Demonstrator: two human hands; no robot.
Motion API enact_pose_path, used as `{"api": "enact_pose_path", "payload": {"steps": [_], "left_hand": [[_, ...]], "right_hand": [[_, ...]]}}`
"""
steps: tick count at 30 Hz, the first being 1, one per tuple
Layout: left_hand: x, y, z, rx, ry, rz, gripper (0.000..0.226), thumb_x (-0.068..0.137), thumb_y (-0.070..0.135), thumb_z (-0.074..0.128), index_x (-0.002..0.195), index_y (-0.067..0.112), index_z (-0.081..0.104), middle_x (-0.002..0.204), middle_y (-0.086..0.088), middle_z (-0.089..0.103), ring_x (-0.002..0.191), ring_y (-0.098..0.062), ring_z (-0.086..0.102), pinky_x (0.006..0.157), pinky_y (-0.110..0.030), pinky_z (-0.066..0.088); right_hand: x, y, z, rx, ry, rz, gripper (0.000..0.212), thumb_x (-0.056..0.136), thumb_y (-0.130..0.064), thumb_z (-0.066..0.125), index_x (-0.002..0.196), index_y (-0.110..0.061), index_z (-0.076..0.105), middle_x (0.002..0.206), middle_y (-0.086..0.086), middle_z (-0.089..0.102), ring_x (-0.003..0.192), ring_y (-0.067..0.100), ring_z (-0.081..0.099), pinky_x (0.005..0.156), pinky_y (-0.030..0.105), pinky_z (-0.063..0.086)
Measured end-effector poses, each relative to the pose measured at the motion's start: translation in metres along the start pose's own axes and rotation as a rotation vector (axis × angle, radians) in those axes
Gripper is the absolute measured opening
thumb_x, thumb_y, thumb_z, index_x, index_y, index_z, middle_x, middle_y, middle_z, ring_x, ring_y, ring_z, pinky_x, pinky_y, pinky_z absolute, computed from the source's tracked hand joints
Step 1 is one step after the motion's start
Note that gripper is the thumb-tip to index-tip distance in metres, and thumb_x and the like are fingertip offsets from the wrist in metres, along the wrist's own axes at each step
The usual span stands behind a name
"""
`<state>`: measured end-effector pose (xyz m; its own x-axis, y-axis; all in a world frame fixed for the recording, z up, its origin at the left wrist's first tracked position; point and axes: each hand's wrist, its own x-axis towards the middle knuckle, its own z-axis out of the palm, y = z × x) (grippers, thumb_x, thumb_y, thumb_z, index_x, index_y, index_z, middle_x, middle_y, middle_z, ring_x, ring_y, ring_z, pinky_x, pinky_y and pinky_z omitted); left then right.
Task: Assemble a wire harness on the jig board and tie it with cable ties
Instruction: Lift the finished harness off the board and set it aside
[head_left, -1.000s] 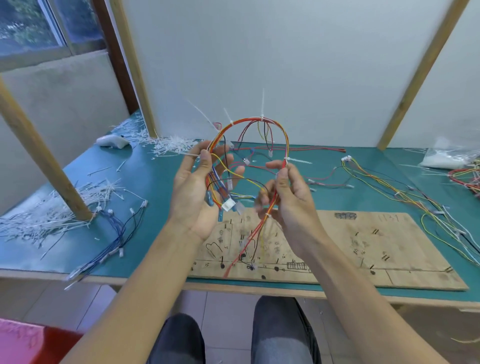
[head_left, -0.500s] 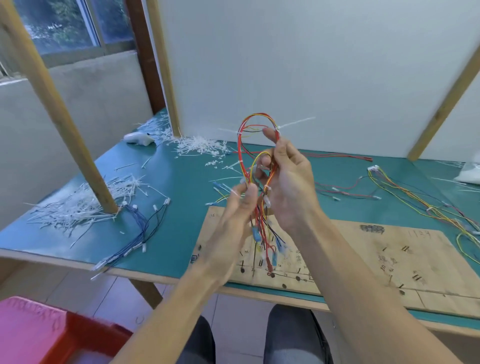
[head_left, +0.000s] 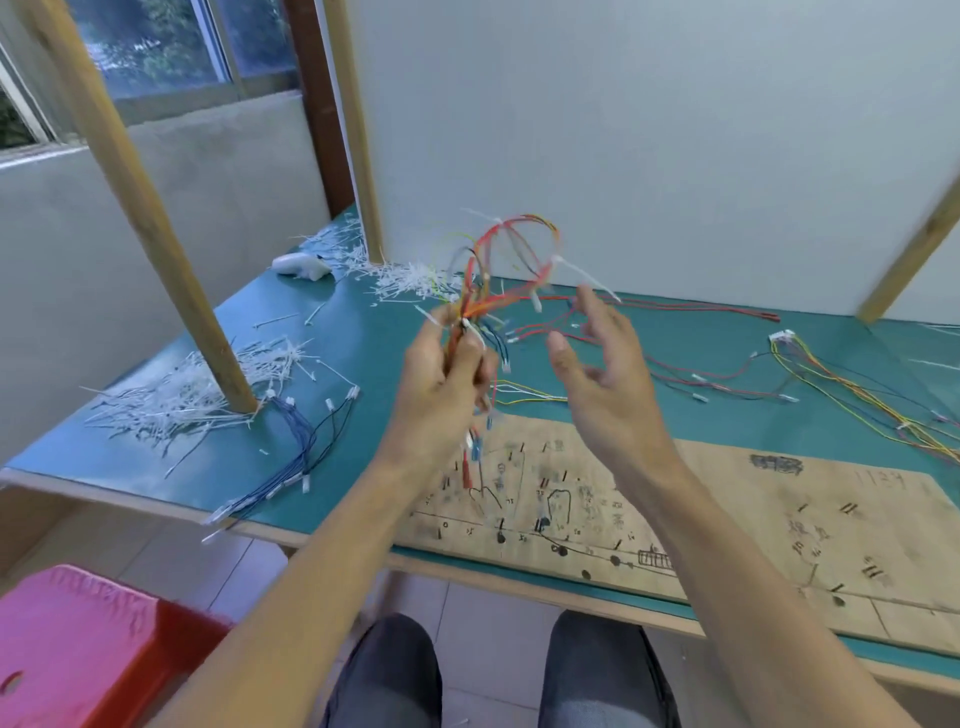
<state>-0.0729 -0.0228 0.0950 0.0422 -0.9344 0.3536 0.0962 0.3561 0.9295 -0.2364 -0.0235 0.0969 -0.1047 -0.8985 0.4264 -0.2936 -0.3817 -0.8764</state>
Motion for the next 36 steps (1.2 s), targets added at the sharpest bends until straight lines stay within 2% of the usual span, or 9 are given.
{"api": "enact_pose_path", "payload": {"steps": [2,4,7,16,21,28,33,35,36], "left_hand": [[0.019,0.010,-0.006,-0.087,0.039,0.000,0.011,0.111,0.012,0.041,0.114,0.018,0.050,0.071,0.005,0.045,0.056,-0.010,0.036,0.054,-0.029,0.038],[0.041,0.018,-0.012,-0.161,0.065,0.011,0.011,0.112,0.010,0.039,0.111,0.018,0.047,0.071,0.002,0.039,0.056,-0.011,0.031,0.053,-0.026,0.032],[0.081,0.022,-0.025,-0.182,0.088,0.032,0.018,0.112,0.008,0.038,0.101,0.021,0.042,0.071,0.000,0.037,0.056,-0.011,0.033,0.054,-0.027,0.028],[0.155,-0.029,-0.064,-0.132,0.163,-0.197,0.018,0.107,0.001,0.040,0.112,0.016,0.049,0.066,0.004,0.054,0.050,-0.009,0.038,0.054,-0.028,0.043],[0.180,-0.043,-0.083,-0.207,0.128,-0.226,0.025,0.104,-0.002,0.039,0.095,0.019,0.047,0.069,0.000,0.049,0.054,-0.012,0.031,0.049,-0.025,0.027],[0.190,-0.100,-0.103,-0.095,0.232,-0.325,0.028,0.100,-0.006,0.037,0.097,0.018,0.050,0.064,-0.001,0.048,0.051,-0.013,0.041,0.042,-0.024,0.026],[0.186,-0.147,-0.110,-0.070,0.277,-0.433,0.029,0.102,-0.004,0.041,0.102,0.021,0.056,0.064,-0.003,0.051,0.054,-0.016,0.044,0.039,-0.023,0.037],[0.193,-0.155,-0.109,0.114,0.294,-0.430,0.029,0.097,-0.002,0.046,0.108,0.021,0.060,0.070,-0.003,0.053,0.062,-0.020,0.048,0.048,-0.030,0.049],[0.197,-0.159,-0.108,0.295,0.294,-0.422,0.031,0.094,0.000,0.047,0.114,0.018,0.060,0.080,-0.005,0.056,0.073,-0.025,0.052,0.062,-0.036,0.051]], "right_hand": [[-0.018,0.025,-0.005,-0.062,-0.051,0.086,0.037,0.104,-0.036,0.062,0.140,-0.042,0.057,0.131,-0.023,0.062,0.123,0.000,0.055,0.097,0.030,0.050],[-0.035,0.048,-0.008,-0.140,-0.082,0.160,0.011,0.103,-0.039,0.065,0.111,-0.041,0.072,0.105,-0.029,0.072,0.103,-0.005,0.064,0.089,0.032,0.053],[-0.055,0.076,-0.005,-0.288,-0.085,0.206,0.014,0.100,-0.032,0.068,0.087,-0.036,0.074,0.084,-0.025,0.073,0.084,-0.005,0.066,0.076,0.023,0.047],[-0.029,0.096,-0.002,-0.471,-0.209,0.198,0.013,0.094,-0.031,0.072,0.081,-0.034,0.074,0.068,-0.016,0.071,0.070,0.004,0.066,0.071,0.034,0.056],[-0.011,0.105,-0.002,-0.404,-0.276,0.189,0.020,0.099,-0.035,0.069,0.080,-0.031,0.073,0.057,-0.010,0.070,0.052,0.008,0.063,0.063,0.028,0.049],[-0.018,0.116,-0.002,-0.309,-0.085,0.163,0.019,0.101,-0.031,0.069,0.083,-0.032,0.071,0.053,-0.010,0.068,0.046,0.009,0.063,0.066,0.017,0.050],[-0.015,0.117,0.000,-0.344,-0.100,0.136,0.021,0.100,-0.027,0.070,0.080,-0.032,0.071,0.049,-0.011,0.065,0.045,0.011,0.060,0.066,0.024,0.051],[-0.013,0.117,0.002,-0.372,-0.103,0.119,0.020,0.099,-0.027,0.071,0.079,-0.032,0.070,0.049,-0.010,0.064,0.045,0.013,0.057,0.066,0.028,0.052],[-0.013,0.118,0.003,-0.384,-0.103,0.114,0.020,0.099,-0.028,0.071,0.079,-0.031,0.070,0.049,-0.010,0.063,0.046,0.015,0.057,0.067,0.031,0.053]]}}
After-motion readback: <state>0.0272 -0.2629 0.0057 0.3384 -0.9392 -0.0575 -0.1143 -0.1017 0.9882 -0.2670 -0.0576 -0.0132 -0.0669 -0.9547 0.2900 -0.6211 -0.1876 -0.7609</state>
